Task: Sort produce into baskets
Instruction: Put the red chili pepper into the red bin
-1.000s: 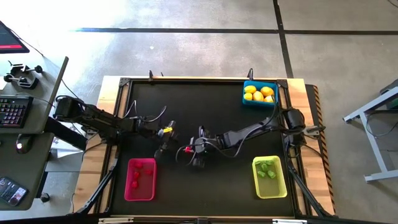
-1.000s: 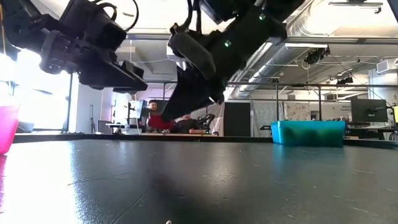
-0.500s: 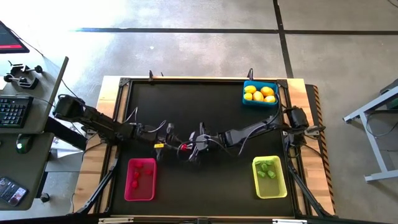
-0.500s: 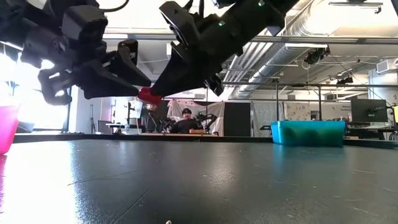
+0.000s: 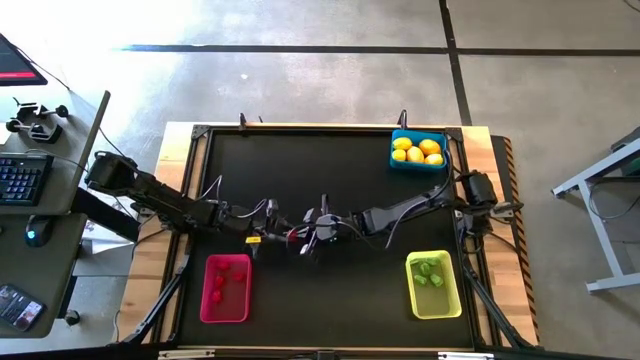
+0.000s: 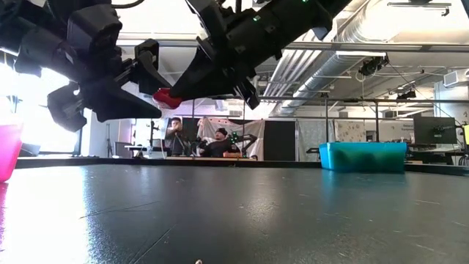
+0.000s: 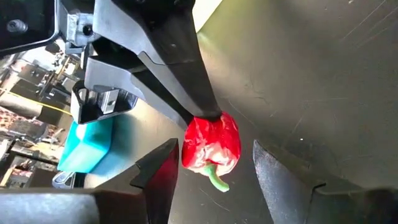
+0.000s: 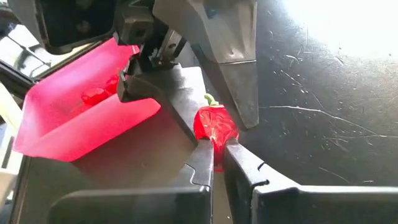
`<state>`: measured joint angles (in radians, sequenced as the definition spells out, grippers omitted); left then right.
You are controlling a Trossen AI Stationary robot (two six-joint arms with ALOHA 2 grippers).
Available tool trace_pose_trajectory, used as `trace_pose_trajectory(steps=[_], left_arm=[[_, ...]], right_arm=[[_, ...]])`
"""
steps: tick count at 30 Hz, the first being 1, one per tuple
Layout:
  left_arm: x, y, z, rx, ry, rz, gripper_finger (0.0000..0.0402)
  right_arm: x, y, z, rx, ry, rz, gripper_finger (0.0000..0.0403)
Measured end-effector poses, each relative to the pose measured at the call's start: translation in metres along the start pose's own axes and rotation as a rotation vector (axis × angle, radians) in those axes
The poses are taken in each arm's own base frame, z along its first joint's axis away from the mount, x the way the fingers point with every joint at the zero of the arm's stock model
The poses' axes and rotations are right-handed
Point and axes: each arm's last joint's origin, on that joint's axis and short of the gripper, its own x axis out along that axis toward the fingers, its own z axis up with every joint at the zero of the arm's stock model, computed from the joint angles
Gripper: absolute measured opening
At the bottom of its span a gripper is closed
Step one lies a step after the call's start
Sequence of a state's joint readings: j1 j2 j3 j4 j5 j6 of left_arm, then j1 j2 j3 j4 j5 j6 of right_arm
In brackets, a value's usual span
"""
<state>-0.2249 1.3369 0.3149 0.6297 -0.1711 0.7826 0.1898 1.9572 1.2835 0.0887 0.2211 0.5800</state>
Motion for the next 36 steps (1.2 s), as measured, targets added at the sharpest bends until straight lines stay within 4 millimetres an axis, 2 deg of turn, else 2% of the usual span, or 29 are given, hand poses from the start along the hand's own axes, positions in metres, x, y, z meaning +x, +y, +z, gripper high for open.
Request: trace_pose_trajectory(steps=[6, 16, 20, 26, 30, 33, 36], left_arm=[[0.000, -0.001, 0.002, 0.004, -0.005, 0.003, 0.0174], [-0.002, -0.005, 0.007, 0.022, 0.007, 0.025, 0.0072], [-0.002, -0.005, 0.007, -0.002, 0.006, 0.021, 0.0046], [-0.002, -0.006, 0.006, -0.087, 0.010, 0.014, 0.0041], [-0.005, -0.004, 0.007, -0.156, 0.010, 0.014, 0.0040], [-0.012, 0.000, 0.009, -0.214, -0.004, 0.000, 0.0040], [-0.022, 0.004, 0.013, -0.281, -0.027, -0.051, 0.0040]], right_arm=[[0.000, 0.000, 0.000, 0.023, -0.003, 0.003, 0.0009], [0.000, 0.001, 0.000, -0.001, 0.007, 0.015, 0.0018], [0.000, 0.001, -0.001, -0.048, 0.014, 0.021, 0.0063], [-0.001, 0.001, -0.002, -0.159, 0.029, 0.020, 0.0159], [-0.008, 0.001, 0.001, -0.240, 0.051, 0.014, 0.0196], [-0.021, -0.001, 0.006, -0.314, 0.073, -0.037, 0.0191], [-0.033, -0.002, 0.007, -0.412, 0.094, -0.109, 0.0154]])
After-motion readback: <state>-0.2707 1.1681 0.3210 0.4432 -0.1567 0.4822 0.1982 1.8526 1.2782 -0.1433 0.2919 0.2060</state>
